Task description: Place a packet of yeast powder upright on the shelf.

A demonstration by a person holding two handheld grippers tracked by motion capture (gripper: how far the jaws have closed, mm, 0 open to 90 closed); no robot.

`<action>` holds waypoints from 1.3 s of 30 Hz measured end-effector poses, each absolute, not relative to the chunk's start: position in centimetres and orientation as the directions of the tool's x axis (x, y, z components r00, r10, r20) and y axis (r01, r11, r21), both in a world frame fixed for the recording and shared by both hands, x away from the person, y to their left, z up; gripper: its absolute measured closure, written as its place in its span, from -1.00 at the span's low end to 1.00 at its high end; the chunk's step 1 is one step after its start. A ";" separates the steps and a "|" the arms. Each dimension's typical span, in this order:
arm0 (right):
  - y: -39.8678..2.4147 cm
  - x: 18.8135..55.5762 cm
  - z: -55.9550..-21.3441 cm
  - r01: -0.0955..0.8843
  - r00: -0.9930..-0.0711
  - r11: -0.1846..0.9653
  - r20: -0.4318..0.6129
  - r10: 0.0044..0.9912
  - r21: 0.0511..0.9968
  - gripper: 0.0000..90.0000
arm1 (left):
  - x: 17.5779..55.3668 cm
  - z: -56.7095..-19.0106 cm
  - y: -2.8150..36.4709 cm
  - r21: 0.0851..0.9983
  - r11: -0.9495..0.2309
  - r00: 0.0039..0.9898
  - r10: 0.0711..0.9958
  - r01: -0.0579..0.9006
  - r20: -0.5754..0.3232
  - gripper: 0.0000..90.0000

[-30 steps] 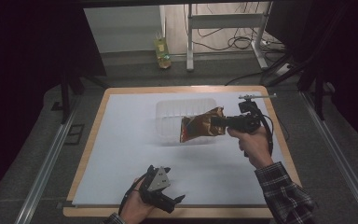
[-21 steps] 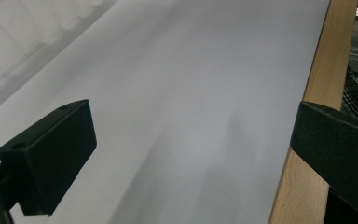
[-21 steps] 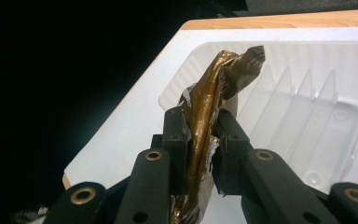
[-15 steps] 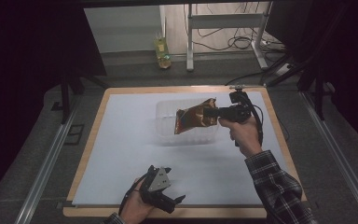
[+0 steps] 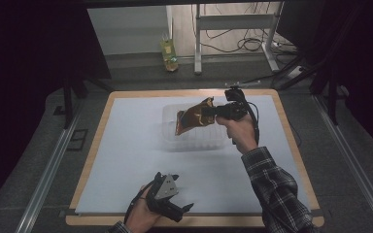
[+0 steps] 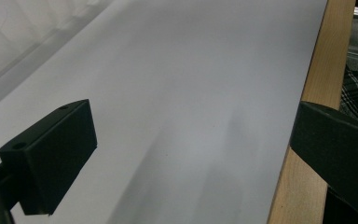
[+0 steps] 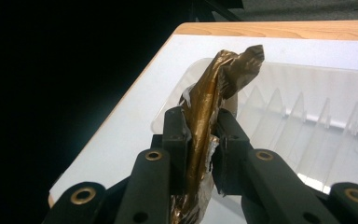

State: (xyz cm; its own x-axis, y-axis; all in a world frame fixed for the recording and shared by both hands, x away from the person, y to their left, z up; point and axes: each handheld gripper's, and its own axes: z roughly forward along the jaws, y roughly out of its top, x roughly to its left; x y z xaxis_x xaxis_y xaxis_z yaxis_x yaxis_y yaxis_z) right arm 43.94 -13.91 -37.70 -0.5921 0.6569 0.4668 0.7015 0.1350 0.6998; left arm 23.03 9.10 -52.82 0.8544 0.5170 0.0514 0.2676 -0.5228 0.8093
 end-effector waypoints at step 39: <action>-8.5 48.2 -40.5 0.724 -0.576 0.185 0.435 0.692 0.664 0.68 | 23.3 -52.7 9.7 0.824 -0.488 0.845 0.534 0.288 0.021 -1.00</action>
State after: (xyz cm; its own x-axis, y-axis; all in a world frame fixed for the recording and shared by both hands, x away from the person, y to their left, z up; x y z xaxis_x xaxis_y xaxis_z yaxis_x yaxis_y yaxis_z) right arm 48.16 -8.47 -40.49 -0.5761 0.6918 0.4354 0.7244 0.1853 0.6640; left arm 23.29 9.68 -52.71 0.8451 0.5342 0.0212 0.2877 -0.4878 0.8242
